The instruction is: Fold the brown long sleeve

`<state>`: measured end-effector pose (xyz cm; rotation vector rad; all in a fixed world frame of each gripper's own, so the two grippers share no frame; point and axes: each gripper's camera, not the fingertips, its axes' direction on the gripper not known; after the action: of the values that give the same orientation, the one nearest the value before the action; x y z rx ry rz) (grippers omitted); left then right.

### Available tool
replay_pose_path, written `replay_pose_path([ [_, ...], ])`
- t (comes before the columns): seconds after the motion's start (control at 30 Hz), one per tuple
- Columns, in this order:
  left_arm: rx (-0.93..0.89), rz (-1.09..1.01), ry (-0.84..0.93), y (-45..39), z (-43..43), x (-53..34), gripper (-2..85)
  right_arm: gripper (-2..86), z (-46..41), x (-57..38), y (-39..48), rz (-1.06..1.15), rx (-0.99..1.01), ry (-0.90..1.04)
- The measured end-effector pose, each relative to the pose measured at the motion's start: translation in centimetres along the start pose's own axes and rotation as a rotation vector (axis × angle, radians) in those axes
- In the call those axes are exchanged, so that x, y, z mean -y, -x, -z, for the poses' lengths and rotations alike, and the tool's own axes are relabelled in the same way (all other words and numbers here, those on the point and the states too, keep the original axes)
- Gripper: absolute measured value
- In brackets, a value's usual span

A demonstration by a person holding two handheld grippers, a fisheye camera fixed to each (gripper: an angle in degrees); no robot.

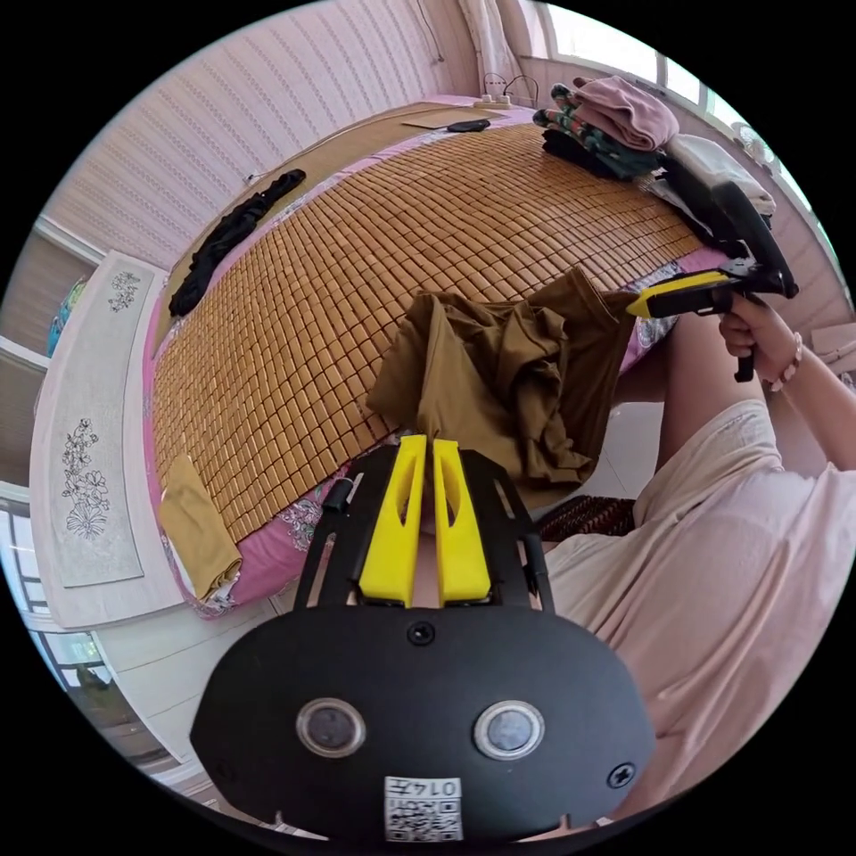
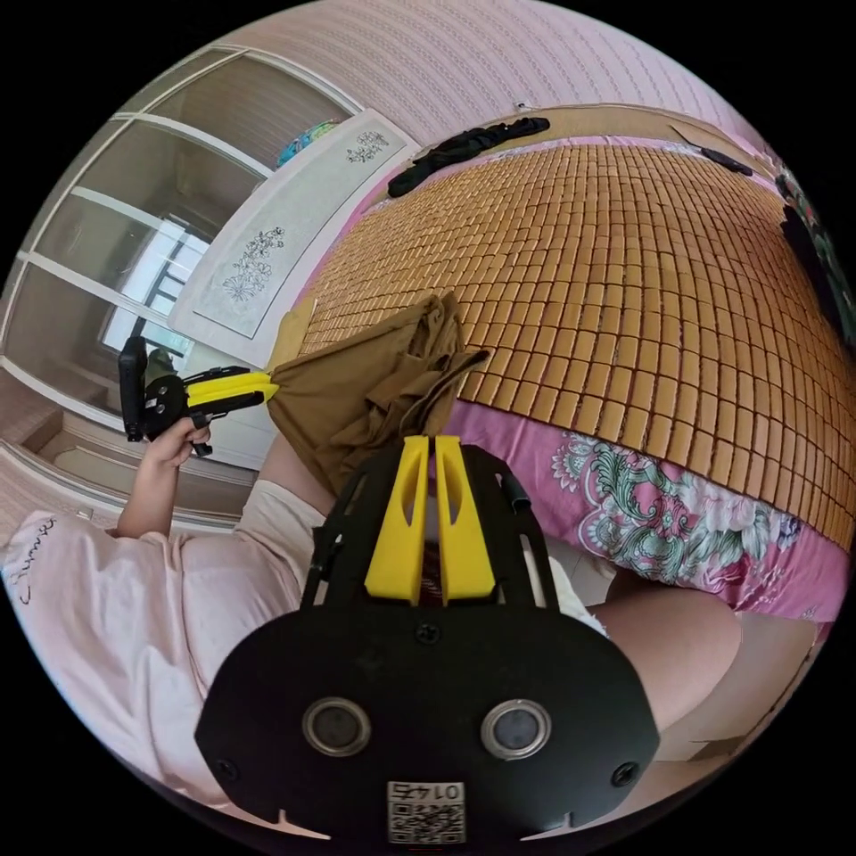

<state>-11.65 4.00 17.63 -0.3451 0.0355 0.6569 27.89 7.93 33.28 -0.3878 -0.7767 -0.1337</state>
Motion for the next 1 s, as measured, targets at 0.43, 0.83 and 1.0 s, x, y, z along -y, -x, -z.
replay_pose_path([
  [0.43, -0.257, 0.428, -0.602, 13.5, 15.4, -18.8, -0.5, 0.3, 21.4, -9.3, 1.8, 0.080, 0.204, -0.627],
  [0.83, -0.263, 0.193, -1.062, 16.6, 33.1, -24.4, -0.8, 0.2, 41.8, -14.7, 13.6, 0.500, 0.285, -0.975],
  [1.0, -0.135, 0.042, -1.275, 16.6, 44.7, -28.1, -0.8, 0.2, 51.1, -18.1, 24.1, 0.852, 0.159, -1.107],
])
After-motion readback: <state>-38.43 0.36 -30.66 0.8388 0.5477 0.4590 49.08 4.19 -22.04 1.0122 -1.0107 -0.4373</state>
